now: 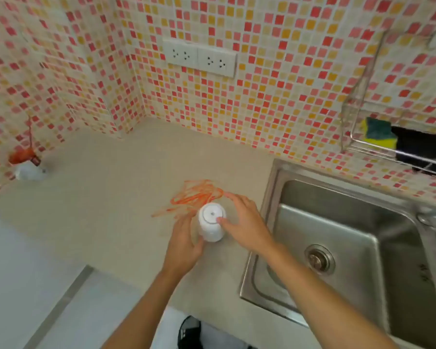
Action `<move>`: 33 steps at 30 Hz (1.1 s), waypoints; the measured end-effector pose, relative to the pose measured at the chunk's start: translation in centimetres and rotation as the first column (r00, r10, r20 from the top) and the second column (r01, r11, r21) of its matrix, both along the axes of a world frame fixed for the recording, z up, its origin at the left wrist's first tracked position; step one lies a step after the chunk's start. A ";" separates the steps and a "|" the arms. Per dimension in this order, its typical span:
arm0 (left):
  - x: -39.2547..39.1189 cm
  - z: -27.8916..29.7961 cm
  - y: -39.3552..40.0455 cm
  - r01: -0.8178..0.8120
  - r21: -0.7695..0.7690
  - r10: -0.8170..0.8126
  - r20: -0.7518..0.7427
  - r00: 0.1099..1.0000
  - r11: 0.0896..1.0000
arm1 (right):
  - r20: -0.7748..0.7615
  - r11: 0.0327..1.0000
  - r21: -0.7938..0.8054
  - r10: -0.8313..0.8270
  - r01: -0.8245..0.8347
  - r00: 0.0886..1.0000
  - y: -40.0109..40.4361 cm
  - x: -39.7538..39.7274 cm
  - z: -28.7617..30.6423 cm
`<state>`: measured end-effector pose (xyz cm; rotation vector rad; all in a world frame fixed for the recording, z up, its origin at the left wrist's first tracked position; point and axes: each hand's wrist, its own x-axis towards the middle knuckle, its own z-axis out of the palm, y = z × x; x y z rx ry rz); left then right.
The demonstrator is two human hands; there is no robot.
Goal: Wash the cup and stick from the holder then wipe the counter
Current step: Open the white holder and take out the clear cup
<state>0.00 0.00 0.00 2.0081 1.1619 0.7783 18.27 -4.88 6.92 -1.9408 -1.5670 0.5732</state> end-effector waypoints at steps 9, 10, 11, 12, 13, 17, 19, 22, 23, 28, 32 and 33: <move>1.0 -4.1 0.9 0.085 -0.059 -0.083 0.028 0.996 0.995 | -0.001 0.992 -0.120 -0.040 0.039 0.999 2.1 -3.8 -3.3; 1.3 -4.4 1.0 0.083 -0.056 -0.082 0.020 0.996 0.995 | -0.003 0.991 -0.109 -0.073 0.072 0.997 2.1 -3.8 -3.4; 1.7 -4.5 1.1 0.078 -0.044 -0.078 -0.004 0.997 0.996 | -0.003 0.989 -0.102 -0.112 0.111 0.994 2.1 -3.8 -3.3; 2.0 -4.8 1.1 0.065 -0.038 -0.066 -0.034 0.997 0.997 | -0.003 0.984 -0.098 -0.151 0.150 0.989 2.1 -3.6 -3.3; 2.4 -4.9 1.2 0.052 -0.038 -0.054 -0.059 0.997 0.998 | -0.005 0.977 -0.104 -0.189 0.187 0.982 2.1 -3.5 -3.2; 3.8 -5.1 1.2 0.079 -0.079 -0.085 -0.074 0.994 0.994 | -0.005 0.947 -0.110 -0.304 0.302 0.953 1.7 -3.0 -3.4; 4.5 -5.2 1.2 0.098 -0.114 -0.104 -0.044 0.994 0.989 | 0.012 0.935 -0.117 -0.335 0.334 0.942 1.4 -2.9 -3.5; 5.3 -5.0 0.7 0.108 -0.174 -0.109 0.004 0.994 0.979 | 0.031 0.912 -0.135 -0.387 0.388 0.922 1.2 -2.4 -3.4; 5.6 -4.8 0.5 0.109 -0.190 -0.109 0.010 0.994 0.976 | 0.018 0.900 -0.148 -0.412 0.410 0.911 1.1 -2.2 -3.3; 6.8 -4.0 -0.2 0.111 -0.312 -0.107 0.028 0.994 0.944 | 0.028 0.866 -0.207 -0.460 0.455 0.888 0.9 -1.2 -2.8; 7.1 -3.8 -0.2 0.125 -0.352 -0.125 0.023 0.992 0.928 | 0.008 0.879 -0.217 -0.433 0.424 0.901 0.5 -0.6 -2.6; 7.2 -3.8 -0.1 0.131 -0.360 -0.133 0.018 0.991 0.924 | -0.002 0.880 -0.225 -0.429 0.418 0.903 0.4 -0.5 -2.5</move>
